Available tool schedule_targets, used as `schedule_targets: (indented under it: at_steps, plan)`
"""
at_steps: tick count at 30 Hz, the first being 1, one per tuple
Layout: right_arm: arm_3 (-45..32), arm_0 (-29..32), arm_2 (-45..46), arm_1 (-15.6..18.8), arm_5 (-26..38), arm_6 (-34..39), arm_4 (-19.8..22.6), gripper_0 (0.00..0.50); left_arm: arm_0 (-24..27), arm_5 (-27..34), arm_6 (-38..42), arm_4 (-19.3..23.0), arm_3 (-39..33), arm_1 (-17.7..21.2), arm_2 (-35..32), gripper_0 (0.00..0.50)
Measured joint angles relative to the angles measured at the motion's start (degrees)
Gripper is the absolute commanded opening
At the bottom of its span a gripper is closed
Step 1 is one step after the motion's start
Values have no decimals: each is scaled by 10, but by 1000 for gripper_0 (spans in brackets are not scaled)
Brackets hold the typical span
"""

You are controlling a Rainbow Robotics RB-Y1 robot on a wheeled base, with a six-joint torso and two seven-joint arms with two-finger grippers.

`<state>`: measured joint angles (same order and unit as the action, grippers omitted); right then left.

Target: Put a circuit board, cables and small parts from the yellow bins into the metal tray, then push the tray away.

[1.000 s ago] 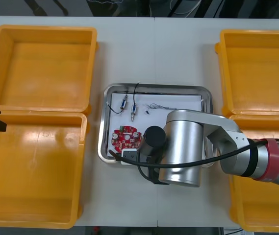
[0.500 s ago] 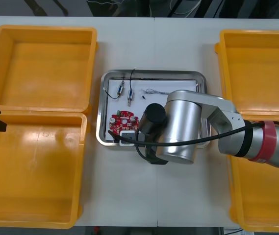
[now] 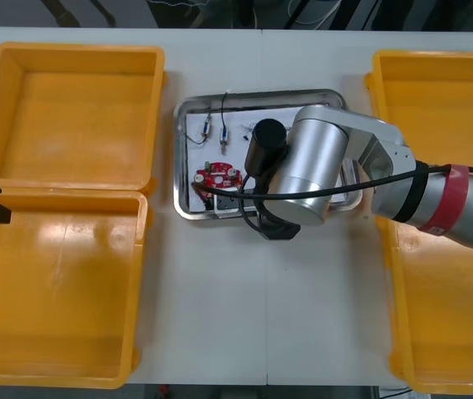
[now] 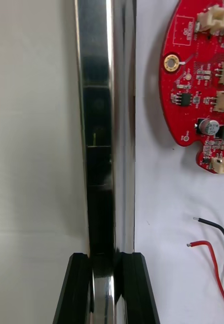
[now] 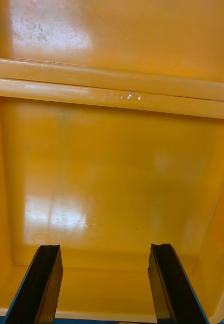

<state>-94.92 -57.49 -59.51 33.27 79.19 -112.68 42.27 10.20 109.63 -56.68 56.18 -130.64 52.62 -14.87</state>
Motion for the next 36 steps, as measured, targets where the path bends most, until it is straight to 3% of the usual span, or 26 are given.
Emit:
schedule_targets:
  at_steps: [12,21,36]
  plan:
    - [76,-31,21,-2,0,-21,20,0,0,0,0,0,0,0,0,500]
    - [149,-64,29,-27,-1,-33,37,0,0,0,0,0,0,0,0,500]
    - [201,-83,38,-42,-33,-73,41,0,0,0,0,0,0,0,0,500]
